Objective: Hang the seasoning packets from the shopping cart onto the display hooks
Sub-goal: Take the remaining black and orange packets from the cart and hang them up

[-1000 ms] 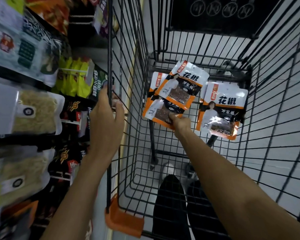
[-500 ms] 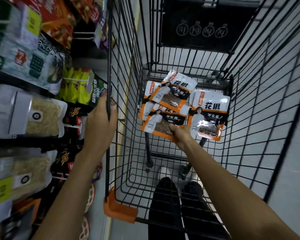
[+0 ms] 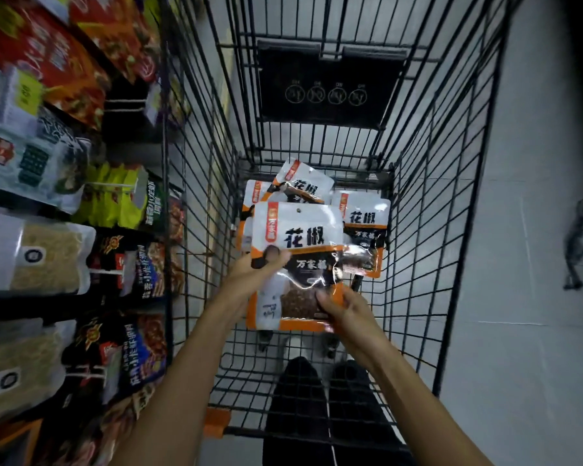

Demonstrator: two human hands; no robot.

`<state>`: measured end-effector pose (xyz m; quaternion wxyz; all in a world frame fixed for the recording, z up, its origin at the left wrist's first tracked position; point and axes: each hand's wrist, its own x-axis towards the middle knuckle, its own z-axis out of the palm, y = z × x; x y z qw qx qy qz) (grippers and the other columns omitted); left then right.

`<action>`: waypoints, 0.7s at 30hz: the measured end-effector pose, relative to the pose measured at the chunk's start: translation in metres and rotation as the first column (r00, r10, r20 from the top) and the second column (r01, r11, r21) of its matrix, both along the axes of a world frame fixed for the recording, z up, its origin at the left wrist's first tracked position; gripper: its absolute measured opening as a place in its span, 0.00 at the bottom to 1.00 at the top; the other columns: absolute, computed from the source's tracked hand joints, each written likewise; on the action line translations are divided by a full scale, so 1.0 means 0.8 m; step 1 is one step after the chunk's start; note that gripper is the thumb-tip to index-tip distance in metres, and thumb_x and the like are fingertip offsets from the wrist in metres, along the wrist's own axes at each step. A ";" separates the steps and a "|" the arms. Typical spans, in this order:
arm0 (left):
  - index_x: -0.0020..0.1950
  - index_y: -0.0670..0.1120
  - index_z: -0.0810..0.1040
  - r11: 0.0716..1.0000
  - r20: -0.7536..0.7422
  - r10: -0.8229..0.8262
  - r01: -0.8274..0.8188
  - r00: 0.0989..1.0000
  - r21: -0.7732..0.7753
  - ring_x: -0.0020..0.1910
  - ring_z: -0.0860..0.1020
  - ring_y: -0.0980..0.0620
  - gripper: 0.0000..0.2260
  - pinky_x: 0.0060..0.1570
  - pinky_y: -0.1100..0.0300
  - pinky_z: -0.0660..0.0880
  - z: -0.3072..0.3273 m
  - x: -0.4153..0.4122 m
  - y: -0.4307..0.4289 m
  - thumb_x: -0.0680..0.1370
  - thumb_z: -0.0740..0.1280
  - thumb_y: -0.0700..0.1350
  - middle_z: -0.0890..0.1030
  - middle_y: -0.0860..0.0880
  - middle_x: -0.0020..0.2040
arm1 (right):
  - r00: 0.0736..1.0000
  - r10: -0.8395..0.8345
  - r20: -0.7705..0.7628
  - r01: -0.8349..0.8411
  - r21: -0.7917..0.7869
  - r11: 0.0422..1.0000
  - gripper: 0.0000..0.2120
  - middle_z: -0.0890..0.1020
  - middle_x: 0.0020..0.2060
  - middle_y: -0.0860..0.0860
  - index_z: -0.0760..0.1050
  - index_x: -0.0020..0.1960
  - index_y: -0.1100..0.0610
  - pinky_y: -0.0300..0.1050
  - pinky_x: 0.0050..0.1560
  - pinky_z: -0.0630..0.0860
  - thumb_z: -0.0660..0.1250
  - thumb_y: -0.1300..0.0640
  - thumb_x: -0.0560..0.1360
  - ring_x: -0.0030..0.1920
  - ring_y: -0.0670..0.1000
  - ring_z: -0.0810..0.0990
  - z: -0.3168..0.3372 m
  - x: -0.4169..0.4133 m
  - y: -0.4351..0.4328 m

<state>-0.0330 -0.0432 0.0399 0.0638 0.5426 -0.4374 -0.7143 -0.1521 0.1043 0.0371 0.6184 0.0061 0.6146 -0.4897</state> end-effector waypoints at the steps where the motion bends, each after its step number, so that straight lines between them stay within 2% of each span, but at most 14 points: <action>1: 0.57 0.48 0.80 0.996 -0.021 0.022 -0.020 1.000 0.087 0.56 0.81 0.50 0.20 0.57 0.55 0.77 -0.009 0.002 -0.001 0.66 0.76 0.48 0.84 0.50 0.52 | 1.000 0.014 0.015 -0.014 -0.003 1.000 0.05 0.86 0.45 0.52 0.76 0.51 0.60 0.42 0.48 0.77 0.65 0.59 0.77 0.47 0.49 0.84 -0.004 -0.004 -0.003; 2: 0.61 0.45 0.78 0.990 -0.025 0.038 -0.034 0.999 0.138 0.57 0.80 0.46 0.26 0.58 0.51 0.76 -0.016 0.002 -0.003 0.64 0.77 0.46 0.83 0.46 0.56 | 0.999 0.034 0.015 -0.034 0.002 0.999 0.05 0.85 0.45 0.52 0.76 0.51 0.59 0.42 0.48 0.77 0.65 0.59 0.77 0.47 0.49 0.84 -0.009 -0.009 -0.006; 4: 0.65 0.40 0.74 0.981 -0.001 0.069 -0.068 0.998 0.183 0.53 0.80 0.44 0.32 0.50 0.53 0.79 -0.033 0.001 -0.007 0.62 0.77 0.41 0.80 0.40 0.59 | 0.993 0.115 -0.030 -0.115 0.021 0.993 0.04 0.85 0.44 0.52 0.76 0.48 0.58 0.40 0.45 0.77 0.66 0.57 0.77 0.45 0.48 0.83 -0.022 -0.020 -0.013; 6: 0.64 0.38 0.74 0.969 0.006 0.118 -0.117 0.993 0.218 0.46 0.82 0.47 0.28 0.39 0.58 0.80 -0.045 -0.005 -0.014 0.65 0.75 0.36 0.81 0.41 0.56 | 0.978 0.186 -0.095 -0.185 0.023 0.982 0.08 0.83 0.40 0.49 0.75 0.45 0.57 0.38 0.40 0.77 0.67 0.51 0.76 0.40 0.45 0.82 -0.038 -0.034 -0.022; 8: 0.60 0.40 0.75 0.958 0.031 0.184 -0.186 0.982 0.219 0.41 0.82 0.48 0.19 0.37 0.57 0.81 -0.060 -0.009 -0.025 0.70 0.72 0.33 0.82 0.43 0.48 | 0.967 0.129 -0.218 -0.127 0.024 0.992 0.10 0.82 0.45 0.53 0.76 0.50 0.58 0.46 0.49 0.79 0.65 0.51 0.77 0.47 0.51 0.81 -0.063 -0.054 -0.034; 9: 0.57 0.41 0.76 0.952 0.036 0.212 -0.215 0.977 0.219 0.40 0.82 0.48 0.15 0.39 0.56 0.81 -0.068 -0.009 -0.031 0.72 0.71 0.32 0.82 0.44 0.45 | 0.935 0.087 -0.344 -0.067 0.071 0.995 0.11 0.81 0.50 0.56 0.76 0.54 0.60 0.51 0.56 0.78 0.65 0.53 0.78 0.52 0.54 0.81 -0.079 -0.066 -0.042; 11: 0.51 0.41 0.77 0.946 0.032 0.238 -0.239 0.971 0.221 0.40 0.81 0.47 0.10 0.40 0.55 0.81 -0.084 -0.006 -0.043 0.73 0.70 0.32 0.82 0.45 0.40 | 0.786 0.123 -0.606 0.053 0.264 0.963 0.12 0.79 0.56 0.59 0.74 0.60 0.63 0.53 0.60 0.75 0.64 0.57 0.79 0.57 0.56 0.78 -0.111 -0.094 -0.057; 13: 0.60 0.34 0.74 0.950 -0.006 0.237 -0.230 0.972 0.211 0.40 0.80 0.47 0.16 0.38 0.56 0.81 -0.098 -0.001 -0.052 0.73 0.70 0.32 0.81 0.46 0.39 | 0.671 0.226 -0.706 0.134 0.416 0.900 0.15 0.76 0.59 0.59 0.72 0.63 0.64 0.50 0.61 0.74 0.64 0.59 0.78 0.60 0.56 0.76 -0.136 -0.115 -0.070; 15: 0.65 0.32 0.69 0.951 -0.044 0.244 -0.230 0.969 0.209 0.37 0.80 0.49 0.23 0.36 0.57 0.79 -0.110 0.003 -0.057 0.72 0.71 0.34 0.79 0.47 0.37 | 0.633 0.290 -0.718 0.160 0.487 0.859 0.16 0.74 0.61 0.60 0.70 0.63 0.65 0.45 0.60 0.72 0.65 0.60 0.77 0.62 0.56 0.73 -0.155 -0.127 -0.080; 16: 0.62 0.36 0.75 0.951 -0.055 0.246 -0.231 0.968 0.206 0.37 0.80 0.49 0.20 0.37 0.57 0.79 -0.116 0.006 -0.060 0.71 0.72 0.35 0.81 0.48 0.37 | 0.634 0.316 -0.706 0.165 0.523 0.836 0.19 0.72 0.63 0.61 0.68 0.65 0.66 0.45 0.60 0.70 0.65 0.60 0.77 0.64 0.57 0.71 -0.162 -0.130 -0.083; 17: 0.52 0.43 0.83 0.954 -0.067 0.237 -0.219 0.969 0.206 0.38 0.81 0.49 0.12 0.37 0.56 0.79 -0.121 0.008 -0.062 0.68 0.74 0.37 0.82 0.49 0.36 | 0.651 0.335 -0.681 0.168 0.560 0.812 0.23 0.70 0.66 0.62 0.64 0.68 0.66 0.49 0.63 0.68 0.64 0.59 0.77 0.67 0.59 0.68 -0.168 -0.132 -0.086; 18: 0.42 0.50 0.85 0.955 -0.073 0.230 -0.210 0.971 0.212 0.40 0.82 0.48 0.08 0.38 0.55 0.79 -0.123 0.009 -0.063 0.66 0.75 0.38 0.83 0.49 0.36 | 0.676 0.346 -0.651 0.166 0.592 0.789 0.26 0.67 0.69 0.63 0.60 0.71 0.67 0.52 0.66 0.65 0.64 0.59 0.77 0.69 0.61 0.65 -0.172 -0.132 -0.087; 19: 0.39 0.51 0.84 0.955 -0.073 0.226 -0.206 0.971 0.212 0.41 0.83 0.47 0.08 0.39 0.54 0.79 -0.125 0.011 -0.063 0.65 0.76 0.39 0.84 0.49 0.37 | 0.696 0.354 -0.624 0.162 0.618 0.770 0.29 0.64 0.70 0.63 0.56 0.72 0.67 0.54 0.69 0.63 0.64 0.58 0.77 0.71 0.61 0.62 -0.176 -0.133 -0.087; 21: 0.48 0.48 0.83 0.948 -0.050 0.237 -0.220 0.970 0.229 0.47 0.83 0.44 0.15 0.42 0.52 0.80 -0.128 0.013 -0.063 0.64 0.77 0.39 0.85 0.45 0.45 | 0.707 0.370 -0.603 0.164 0.648 0.744 0.32 0.62 0.72 0.63 0.53 0.74 0.67 0.55 0.70 0.62 0.65 0.58 0.77 0.72 0.61 0.61 -0.183 -0.134 -0.090</action>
